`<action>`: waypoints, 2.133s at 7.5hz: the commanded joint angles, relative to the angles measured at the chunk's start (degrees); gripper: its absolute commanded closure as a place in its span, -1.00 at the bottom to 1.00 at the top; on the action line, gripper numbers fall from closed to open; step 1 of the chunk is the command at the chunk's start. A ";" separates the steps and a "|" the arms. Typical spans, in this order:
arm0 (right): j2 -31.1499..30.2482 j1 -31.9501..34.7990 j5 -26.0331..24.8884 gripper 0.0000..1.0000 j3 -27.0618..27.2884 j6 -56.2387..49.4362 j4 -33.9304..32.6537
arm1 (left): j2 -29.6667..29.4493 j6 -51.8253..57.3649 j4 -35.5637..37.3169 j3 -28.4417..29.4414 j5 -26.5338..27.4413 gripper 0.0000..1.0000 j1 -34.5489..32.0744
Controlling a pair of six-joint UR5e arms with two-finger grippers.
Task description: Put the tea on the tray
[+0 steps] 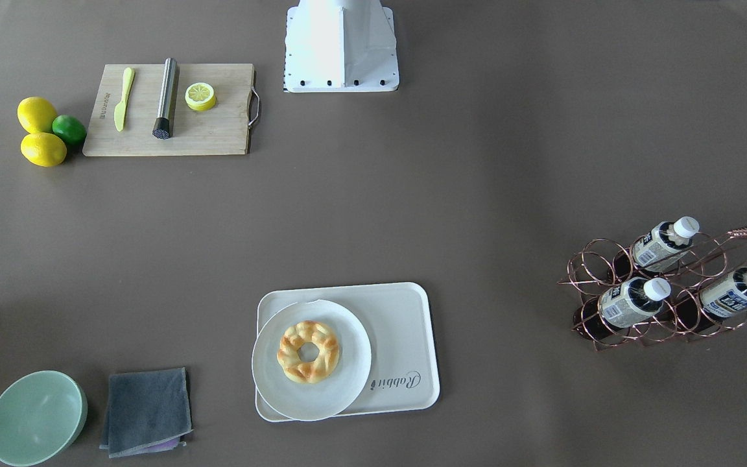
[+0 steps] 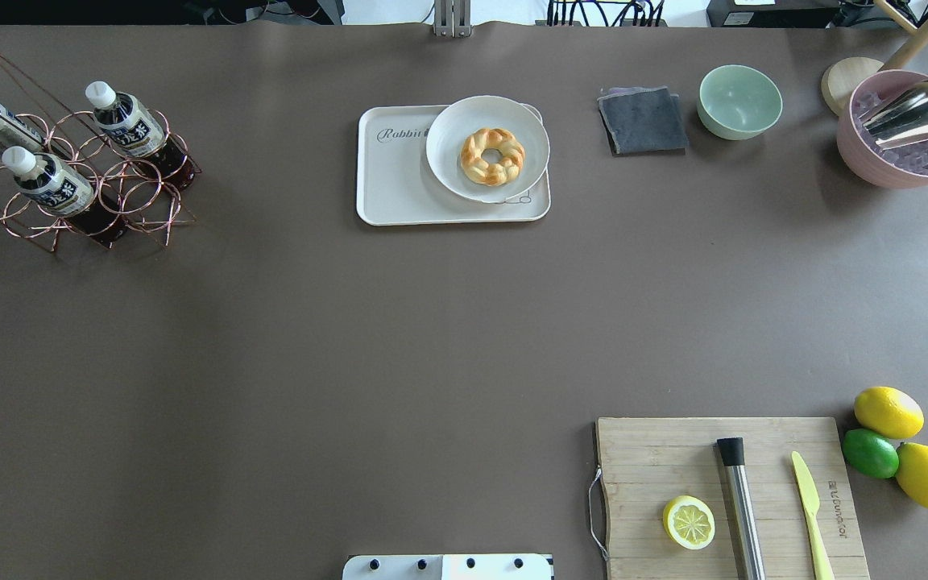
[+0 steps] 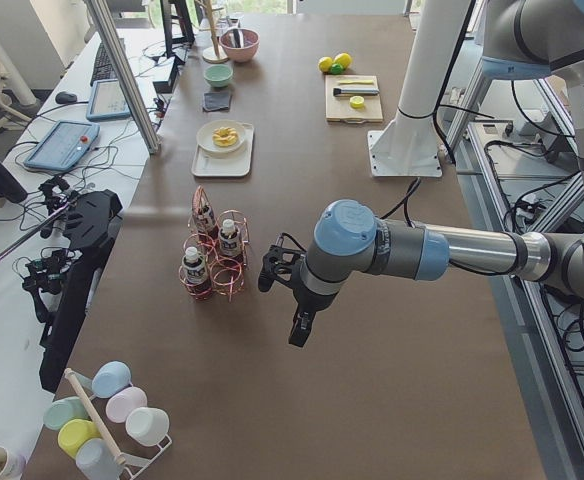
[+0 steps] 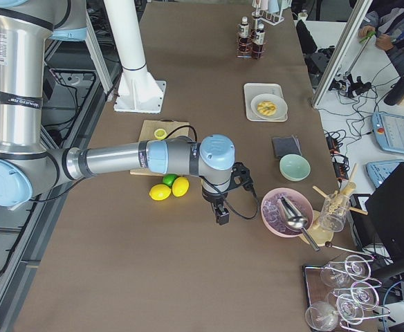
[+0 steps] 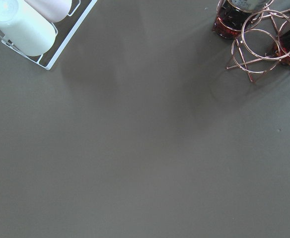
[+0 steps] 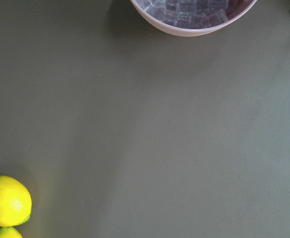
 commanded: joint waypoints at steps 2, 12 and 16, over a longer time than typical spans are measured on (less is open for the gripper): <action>-0.02 0.00 0.00 -1.00 -0.10 -0.11 0.04 | -1.12 0.06 -0.02 0.09 -0.01 -0.95 0.07; -0.11 0.09 0.44 -1.00 2.80 1.03 -0.14 | -0.68 0.33 0.42 0.53 -0.62 -0.95 0.25; -0.37 0.00 0.53 -1.00 2.01 1.03 -0.14 | -1.29 0.06 -0.46 0.35 -0.44 -0.95 0.16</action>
